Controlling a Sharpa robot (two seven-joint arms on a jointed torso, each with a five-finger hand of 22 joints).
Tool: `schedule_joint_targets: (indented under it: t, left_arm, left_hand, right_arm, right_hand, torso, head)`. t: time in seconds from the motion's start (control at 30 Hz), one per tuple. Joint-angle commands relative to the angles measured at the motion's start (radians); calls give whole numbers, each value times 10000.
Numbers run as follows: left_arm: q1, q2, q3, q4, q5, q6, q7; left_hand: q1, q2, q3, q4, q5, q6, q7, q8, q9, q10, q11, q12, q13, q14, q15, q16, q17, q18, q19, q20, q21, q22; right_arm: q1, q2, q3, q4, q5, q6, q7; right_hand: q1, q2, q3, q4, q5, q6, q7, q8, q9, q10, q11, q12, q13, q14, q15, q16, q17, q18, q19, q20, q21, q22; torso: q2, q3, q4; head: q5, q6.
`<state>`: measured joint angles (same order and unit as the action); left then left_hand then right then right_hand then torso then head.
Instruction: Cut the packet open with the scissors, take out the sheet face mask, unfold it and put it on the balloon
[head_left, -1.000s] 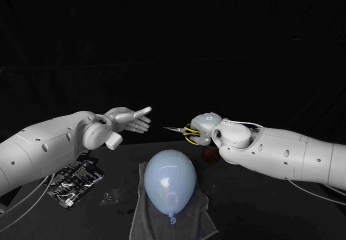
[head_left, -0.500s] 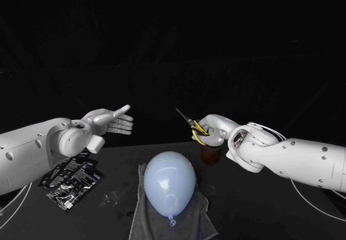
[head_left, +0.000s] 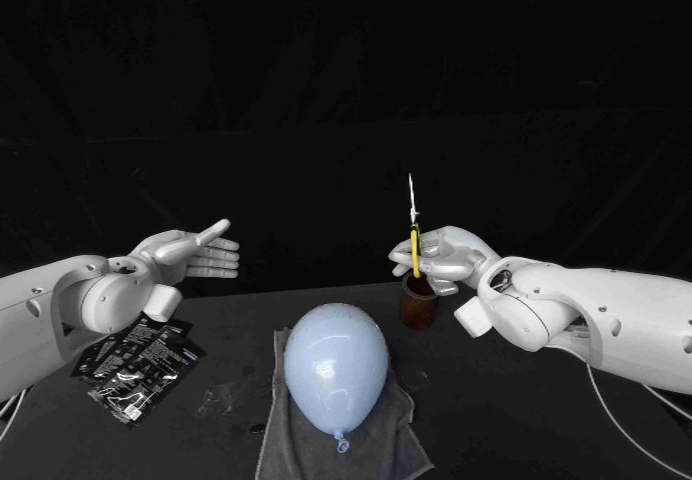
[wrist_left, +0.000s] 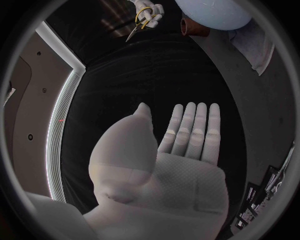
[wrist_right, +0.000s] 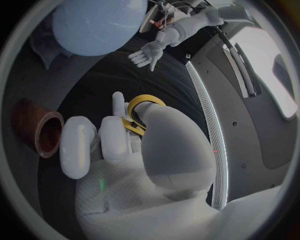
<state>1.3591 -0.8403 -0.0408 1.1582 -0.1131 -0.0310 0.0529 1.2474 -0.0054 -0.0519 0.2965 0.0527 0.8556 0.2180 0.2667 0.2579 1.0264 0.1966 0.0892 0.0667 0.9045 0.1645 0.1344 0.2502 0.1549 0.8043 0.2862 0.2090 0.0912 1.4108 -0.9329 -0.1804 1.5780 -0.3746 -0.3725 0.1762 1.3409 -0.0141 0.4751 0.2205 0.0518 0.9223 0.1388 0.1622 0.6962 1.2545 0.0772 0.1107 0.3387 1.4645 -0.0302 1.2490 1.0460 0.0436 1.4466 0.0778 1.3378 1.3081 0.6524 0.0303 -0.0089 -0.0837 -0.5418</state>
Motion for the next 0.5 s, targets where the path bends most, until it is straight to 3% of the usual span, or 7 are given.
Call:
schedule_joint_targets:
  t: [0.03,0.17,0.23,0.37,0.43,0.47,0.5]
  left_arm:
    - [-97,-44,-5,17,229,-124,318]
    - [-263,-83,-18,37,238,-114,313]
    - [-324,-96,-21,55,239,-110,304]
    - [-424,-134,-30,93,242,-113,279]
    - [-456,-150,-34,99,242,-118,271]
    - [-472,-158,-36,101,242,-129,266]
    - [-491,-170,-38,103,243,-139,259]
  left_hand:
    - [106,122,-60,-40,-46,80,299,63,-10,70,-23,-18,-9,42,0,39,14,186,89,14,51,-2]
    - [192,179,-82,-43,-47,86,299,61,-15,80,-24,-28,-10,43,-1,45,15,199,104,16,59,-7]
    - [231,203,-92,-44,-46,86,300,58,-18,83,-24,-32,-11,42,-1,47,15,203,109,17,62,-10]
    - [289,238,-108,-45,-47,84,304,53,-23,83,-21,-42,-12,37,1,48,15,207,115,17,65,-14]
    - [321,259,-117,-45,-47,82,307,49,-26,81,-19,-48,-13,34,2,48,14,209,118,18,66,-17]
    - [344,275,-123,-45,-47,80,308,47,-28,80,-17,-52,-13,32,3,48,14,210,119,18,66,-19]
    - [344,275,-123,-45,-47,80,308,47,-28,80,-17,-52,-13,32,3,48,14,210,119,18,66,-19]
  right_arm:
    - [-32,-49,7,96,2642,1033,807]
    - [-109,-63,6,93,3053,1177,898]
    - [-151,-62,5,89,3144,1147,898]
    - [-292,-39,5,113,3322,929,815]
    - [-362,-22,5,131,3353,853,754]
    - [-403,-11,5,144,3365,814,709]
    - [-457,0,5,162,3333,771,642]
  right_hand:
    - [1114,904,-54,-360,-28,221,-166,164,115,1728,-388,276,129,10,-43,-121,-148,168,-19,-27,-30,1031]
    - [1021,438,-205,-752,44,717,-489,412,230,2631,-708,1203,675,44,-311,-129,-149,145,58,-242,70,1112]
    - [772,126,-325,-925,-11,1095,-681,583,297,2675,-964,4121,2821,349,-462,610,910,1,371,-439,647,1510]
    - [401,-182,-246,-1205,-19,1346,-855,784,456,2791,-1040,8950,7164,582,-579,1629,2482,-31,406,-545,751,1618]
    - [80,-471,-268,-1265,-11,1510,-1100,1201,945,2966,-1211,12593,10519,798,-734,2458,3849,-40,413,-639,792,1672]
    - [-26,-535,-307,-1236,-17,1591,-1080,1308,1050,3001,-1203,13120,11002,877,-711,2701,4290,-57,448,-656,860,1718]
    - [-402,-730,-543,-1095,-8,1958,-1262,1898,1613,3163,-1314,14601,12321,1063,-746,3218,5248,-100,527,-667,1020,1832]
  torso:
    - [6,0,-11]
    - [6,-5,4]
    - [7,-1,12]
    - [29,0,-1]
    - [28,0,-10]
    - [30,0,-8]
    - [22,4,1]
  head:
    - [-48,-24]
    - [-80,-41]
    - [-86,-36]
    - [-91,-52]
    - [-70,-80]
    - [-63,-86]
    - [-62,-110]
